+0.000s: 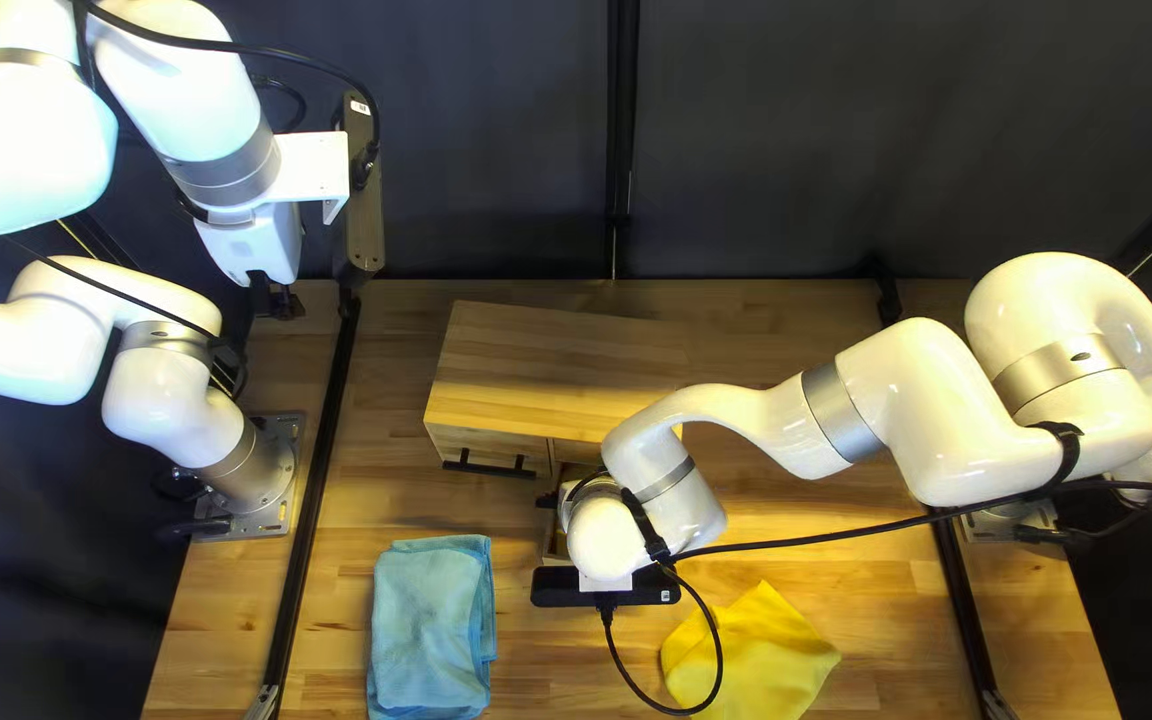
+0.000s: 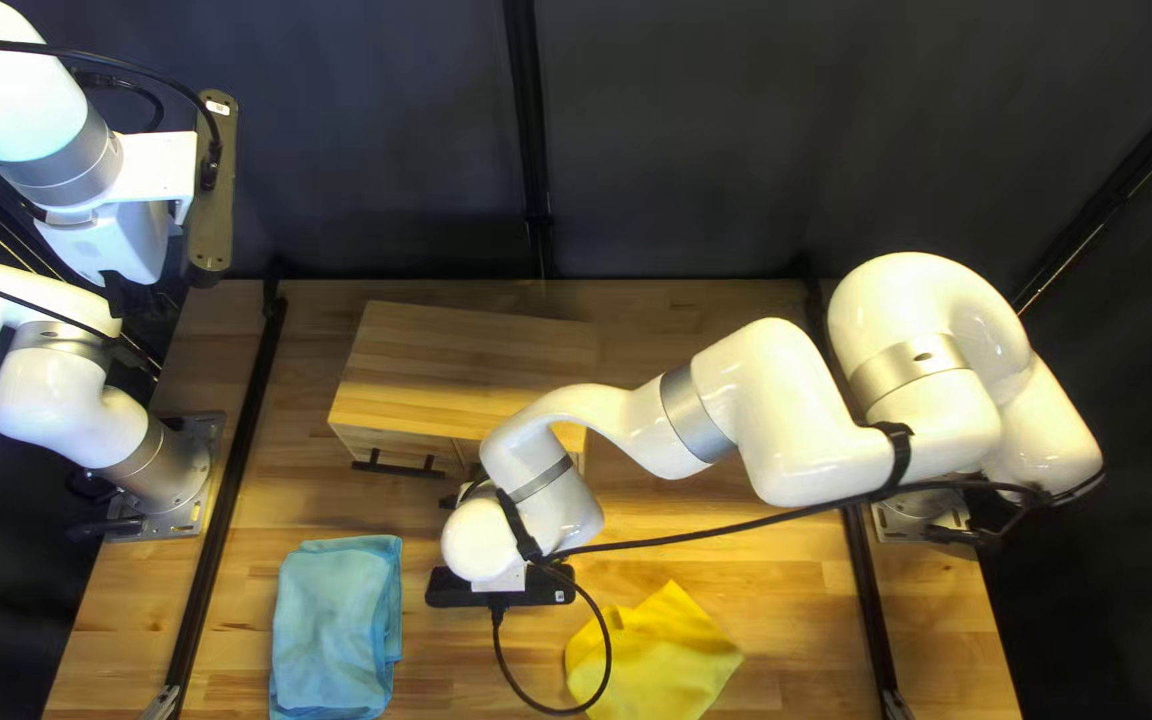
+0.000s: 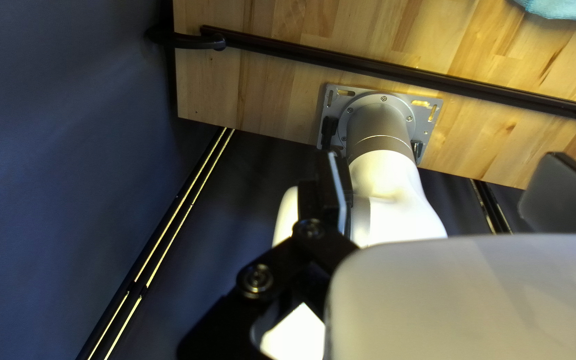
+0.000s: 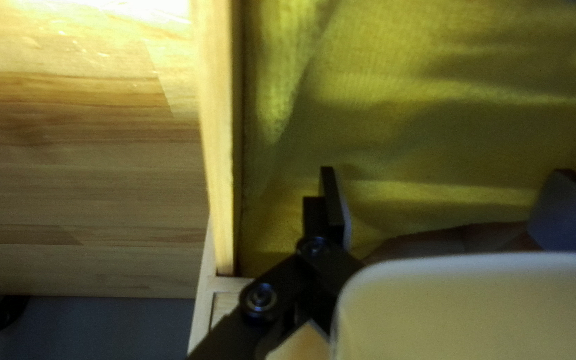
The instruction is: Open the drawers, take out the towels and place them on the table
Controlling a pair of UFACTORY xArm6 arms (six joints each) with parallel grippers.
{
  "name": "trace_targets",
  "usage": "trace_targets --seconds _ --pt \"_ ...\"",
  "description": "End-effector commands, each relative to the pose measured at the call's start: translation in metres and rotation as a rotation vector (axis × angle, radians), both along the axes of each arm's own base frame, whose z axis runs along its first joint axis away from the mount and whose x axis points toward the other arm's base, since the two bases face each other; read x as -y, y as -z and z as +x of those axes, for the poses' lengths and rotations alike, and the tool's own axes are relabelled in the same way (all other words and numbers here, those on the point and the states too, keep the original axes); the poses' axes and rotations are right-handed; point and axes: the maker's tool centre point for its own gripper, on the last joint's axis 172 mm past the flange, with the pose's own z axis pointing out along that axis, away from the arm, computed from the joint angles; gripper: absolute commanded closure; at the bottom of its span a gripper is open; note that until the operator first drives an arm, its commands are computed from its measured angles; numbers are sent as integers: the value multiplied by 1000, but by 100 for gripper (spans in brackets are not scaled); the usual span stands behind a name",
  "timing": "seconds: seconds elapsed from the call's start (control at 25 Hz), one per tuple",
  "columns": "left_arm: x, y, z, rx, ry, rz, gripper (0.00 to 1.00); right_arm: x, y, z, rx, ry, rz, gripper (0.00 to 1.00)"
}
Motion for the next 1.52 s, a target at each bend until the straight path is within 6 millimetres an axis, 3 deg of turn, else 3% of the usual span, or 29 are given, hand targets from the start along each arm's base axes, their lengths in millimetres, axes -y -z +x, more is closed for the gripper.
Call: trace_targets --seconds 0.04,0.36,0.68,0.76,0.8,0.84,1.24,1.52 --pt "0 0 0 0 0 0 0 1 1 0 1 -6 -2 0" --pt "0 0 0 0 0 0 0 4 3 0 5 -17 -7 2" --pt "0 0 0 0 0 0 0 7 5 2 9 -32 -12 21" --pt "0 0 0 0 0 0 0 8 5 2 10 -34 -13 63" --pt "0 0 0 0 0 0 0 8 5 2 10 -36 -14 93" --pt "0 0 0 0 0 0 0 9 5 1 10 -37 -15 100" --pt "0 0 0 0 0 0 0 10 4 0 17 -48 -19 100" --pt "0 0 0 0 0 0 0 2 -18 1 28 -56 -32 100"
